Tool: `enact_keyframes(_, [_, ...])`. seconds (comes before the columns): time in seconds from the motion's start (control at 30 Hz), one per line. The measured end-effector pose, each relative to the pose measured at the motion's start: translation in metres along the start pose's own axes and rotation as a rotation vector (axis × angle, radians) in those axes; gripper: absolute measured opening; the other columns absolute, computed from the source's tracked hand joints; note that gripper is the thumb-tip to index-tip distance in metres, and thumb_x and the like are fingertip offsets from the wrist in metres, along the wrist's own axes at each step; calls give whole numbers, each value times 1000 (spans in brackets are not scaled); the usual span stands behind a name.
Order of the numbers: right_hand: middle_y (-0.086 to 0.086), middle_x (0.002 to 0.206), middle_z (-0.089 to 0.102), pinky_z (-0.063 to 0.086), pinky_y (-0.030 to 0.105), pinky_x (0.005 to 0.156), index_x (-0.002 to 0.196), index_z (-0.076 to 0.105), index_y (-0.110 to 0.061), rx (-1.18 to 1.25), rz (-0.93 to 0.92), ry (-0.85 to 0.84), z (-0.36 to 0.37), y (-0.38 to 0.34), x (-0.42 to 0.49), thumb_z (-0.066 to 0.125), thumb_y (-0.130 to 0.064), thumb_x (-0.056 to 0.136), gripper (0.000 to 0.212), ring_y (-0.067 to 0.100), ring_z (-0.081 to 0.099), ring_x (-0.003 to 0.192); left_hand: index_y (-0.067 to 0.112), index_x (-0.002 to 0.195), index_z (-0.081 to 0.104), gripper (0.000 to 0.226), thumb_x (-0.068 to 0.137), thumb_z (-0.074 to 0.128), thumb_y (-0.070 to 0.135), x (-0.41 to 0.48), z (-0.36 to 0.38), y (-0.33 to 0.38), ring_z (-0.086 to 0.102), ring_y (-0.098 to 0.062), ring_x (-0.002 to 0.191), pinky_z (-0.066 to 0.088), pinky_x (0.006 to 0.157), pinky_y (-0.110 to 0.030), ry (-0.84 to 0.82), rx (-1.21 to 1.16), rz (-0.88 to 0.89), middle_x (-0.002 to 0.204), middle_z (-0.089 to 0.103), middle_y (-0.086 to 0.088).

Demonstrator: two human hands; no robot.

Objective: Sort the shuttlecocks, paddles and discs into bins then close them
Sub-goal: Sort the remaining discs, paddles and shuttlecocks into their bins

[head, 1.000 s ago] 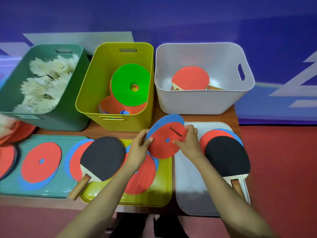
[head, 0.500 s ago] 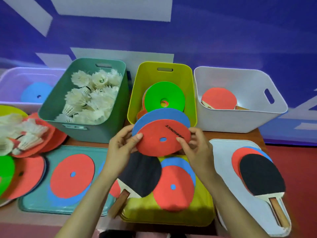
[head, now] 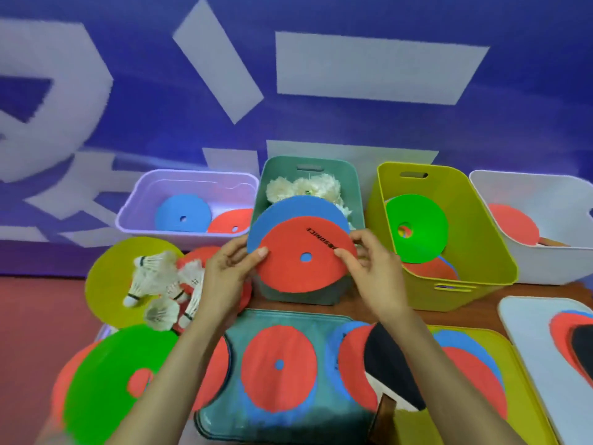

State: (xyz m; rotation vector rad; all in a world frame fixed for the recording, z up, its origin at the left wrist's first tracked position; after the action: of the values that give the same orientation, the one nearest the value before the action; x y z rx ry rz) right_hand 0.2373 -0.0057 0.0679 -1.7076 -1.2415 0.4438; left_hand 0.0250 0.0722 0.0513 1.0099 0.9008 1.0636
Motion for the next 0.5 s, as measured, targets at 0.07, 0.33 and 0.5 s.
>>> enact_keyframes(0.07, [-3,94,67,55,26,70,92,60,-18,-11,-56,-30,24,-21,15,68,-17,85,11,10,65,79,12,101,66,21,84,60,2,13,-26,10,67,-10,85,55,76,-27,35,-38,-23,96,73,-3])
enact_keyframes(0.33, [-1,106,55,46,16,78,100,65,-12,-93,-99,-160,109,-65,102,66,-15,85,15,14,58,84,15,107,65,19,90,57,10,83,-94,41,67,-7,75,56,61,-23,105,-98,-39,97,72,0])
enact_keyframes(0.5, [-2,93,65,48,32,80,96,65,-16,-105,-36,-242,164,-74,146,63,-19,86,11,16,61,86,18,105,65,18,91,56,11,131,-133,47,65,-3,71,54,62,-19,193,-27,-32,88,71,8])
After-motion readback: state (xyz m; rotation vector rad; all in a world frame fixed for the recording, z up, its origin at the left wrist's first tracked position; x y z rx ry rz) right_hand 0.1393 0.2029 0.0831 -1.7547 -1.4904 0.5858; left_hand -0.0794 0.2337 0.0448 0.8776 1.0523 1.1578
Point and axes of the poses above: each hand's wrist, its own x-axis towards the middle knuckle, its own z-axis out of the palm, y = z × x, the point moved 5 cm from there along x, towards the middle knuckle
